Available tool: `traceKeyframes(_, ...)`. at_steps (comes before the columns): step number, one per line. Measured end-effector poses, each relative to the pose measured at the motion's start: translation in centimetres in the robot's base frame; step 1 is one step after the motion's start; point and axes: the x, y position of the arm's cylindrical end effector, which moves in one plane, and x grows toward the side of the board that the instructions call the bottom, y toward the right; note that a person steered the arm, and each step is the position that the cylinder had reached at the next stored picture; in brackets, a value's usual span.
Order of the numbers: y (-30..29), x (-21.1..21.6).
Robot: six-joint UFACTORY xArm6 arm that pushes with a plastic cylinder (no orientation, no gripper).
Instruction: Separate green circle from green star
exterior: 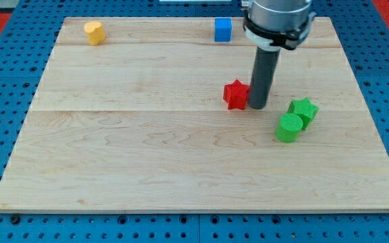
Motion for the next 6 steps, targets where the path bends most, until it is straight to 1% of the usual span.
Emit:
traceKeyframes(1,3.3,1.2)
traceKeyframes(2,4.1,2.1)
traceKeyframes(3,6.8,2.1)
traceKeyframes(5,7.1,2.7)
traceKeyframes(6,4.2,5.2)
